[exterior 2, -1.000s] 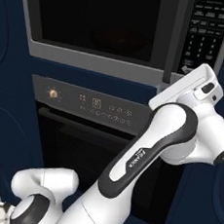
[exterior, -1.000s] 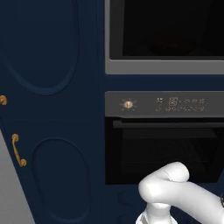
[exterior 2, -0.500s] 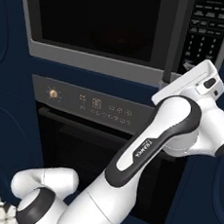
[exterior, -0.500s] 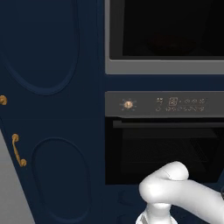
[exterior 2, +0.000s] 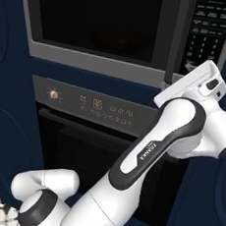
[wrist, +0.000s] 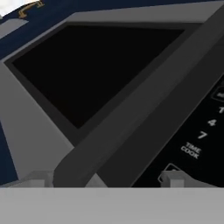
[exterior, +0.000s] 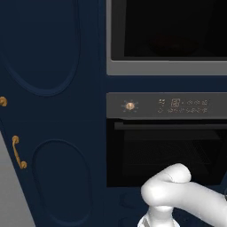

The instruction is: Pick the lemon wedge from the sink and place it in the bowl. Then pick the bowl and place it in the microwave. Then close the microwave door and press the start button.

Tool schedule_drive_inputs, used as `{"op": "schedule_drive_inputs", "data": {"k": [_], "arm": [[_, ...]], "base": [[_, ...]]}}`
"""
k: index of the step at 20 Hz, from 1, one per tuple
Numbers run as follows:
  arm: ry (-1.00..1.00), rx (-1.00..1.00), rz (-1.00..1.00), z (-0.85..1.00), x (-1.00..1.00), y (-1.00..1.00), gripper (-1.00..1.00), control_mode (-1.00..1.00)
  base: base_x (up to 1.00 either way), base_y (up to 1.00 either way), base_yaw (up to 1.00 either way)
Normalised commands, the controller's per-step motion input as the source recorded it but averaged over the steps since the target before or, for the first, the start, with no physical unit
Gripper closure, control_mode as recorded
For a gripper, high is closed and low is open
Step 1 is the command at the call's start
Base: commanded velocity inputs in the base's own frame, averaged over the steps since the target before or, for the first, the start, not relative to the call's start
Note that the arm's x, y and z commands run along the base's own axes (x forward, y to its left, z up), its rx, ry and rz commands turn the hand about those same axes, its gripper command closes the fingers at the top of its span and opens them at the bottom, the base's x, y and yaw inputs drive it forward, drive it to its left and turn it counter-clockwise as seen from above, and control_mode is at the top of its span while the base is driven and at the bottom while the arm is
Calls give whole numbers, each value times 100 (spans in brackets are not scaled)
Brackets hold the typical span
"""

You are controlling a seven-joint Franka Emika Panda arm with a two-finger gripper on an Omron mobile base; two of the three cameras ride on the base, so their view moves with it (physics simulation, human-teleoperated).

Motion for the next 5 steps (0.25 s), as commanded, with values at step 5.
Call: {"op": "schedule_drive_inputs", "data": {"k": [5], "arm": [[0, 5, 5, 0, 75, -3, -100, -100]], "base": [[0, 0, 0]]}}
